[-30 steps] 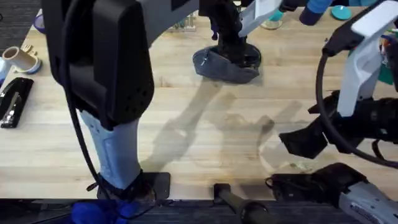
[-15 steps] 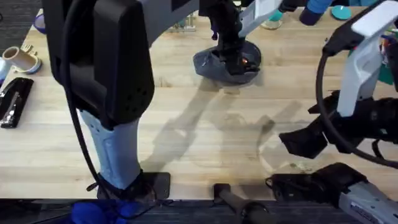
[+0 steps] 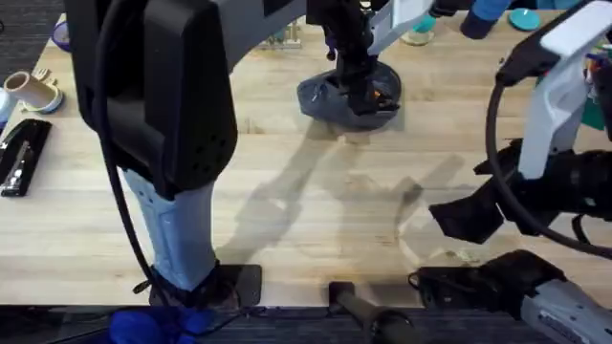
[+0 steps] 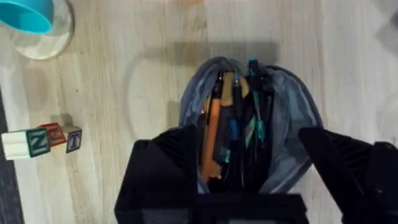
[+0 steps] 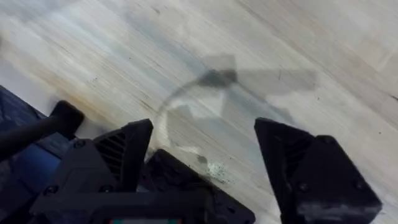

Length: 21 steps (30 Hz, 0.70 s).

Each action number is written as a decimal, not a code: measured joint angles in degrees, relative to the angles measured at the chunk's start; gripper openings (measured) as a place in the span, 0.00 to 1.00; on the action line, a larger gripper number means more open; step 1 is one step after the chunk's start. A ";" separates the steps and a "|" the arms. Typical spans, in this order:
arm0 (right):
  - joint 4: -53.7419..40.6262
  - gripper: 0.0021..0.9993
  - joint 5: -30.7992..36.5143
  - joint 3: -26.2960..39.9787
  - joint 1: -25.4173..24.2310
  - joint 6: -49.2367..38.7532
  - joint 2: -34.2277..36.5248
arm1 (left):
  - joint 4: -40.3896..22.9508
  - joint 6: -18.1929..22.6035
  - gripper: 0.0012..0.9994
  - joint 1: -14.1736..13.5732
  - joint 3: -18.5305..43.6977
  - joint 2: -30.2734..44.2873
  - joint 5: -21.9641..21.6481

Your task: Unzip the bag, pick up the pens from the table one at a time and place them inside, then zip the bag closed.

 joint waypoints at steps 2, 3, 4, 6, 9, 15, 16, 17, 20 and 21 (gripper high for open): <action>0.00 1.00 0.01 0.00 0.00 0.00 -0.02 | 0.49 -0.25 0.99 0.00 0.00 0.00 0.00; 0.00 1.00 0.02 0.00 0.00 -0.02 0.00 | 0.54 -0.37 0.99 0.00 0.00 -0.02 0.00; 0.00 1.00 0.02 0.00 0.00 -0.01 -0.02 | 0.54 -0.43 0.99 -0.02 0.00 -0.04 0.00; 0.00 1.00 0.02 0.00 0.00 0.00 -0.02 | 0.54 -0.45 0.99 -0.04 0.00 -0.39 -0.04; 0.00 1.00 0.00 0.00 0.00 0.00 0.00 | 0.35 -0.49 0.99 -0.07 0.00 -2.03 -0.02; 0.00 1.00 0.00 0.00 0.00 -0.01 -0.02 | -2.12 -0.62 0.99 -0.07 0.00 -8.87 -0.02; 0.00 1.00 0.02 0.00 0.00 0.00 -0.02 | -2.65 -0.63 0.99 -0.07 0.00 -9.81 -0.02; 0.00 1.00 0.01 0.00 0.00 0.00 -0.02 | -3.25 -0.65 0.99 -0.07 0.02 -10.81 -0.05; 0.00 1.00 0.01 0.00 0.00 0.00 -0.01 | -4.35 -1.69 0.99 -0.13 0.02 -13.16 -1.15; 0.00 1.00 0.00 0.00 0.00 -0.01 -0.02 | -4.56 -2.29 0.99 -0.17 0.02 -13.78 -1.66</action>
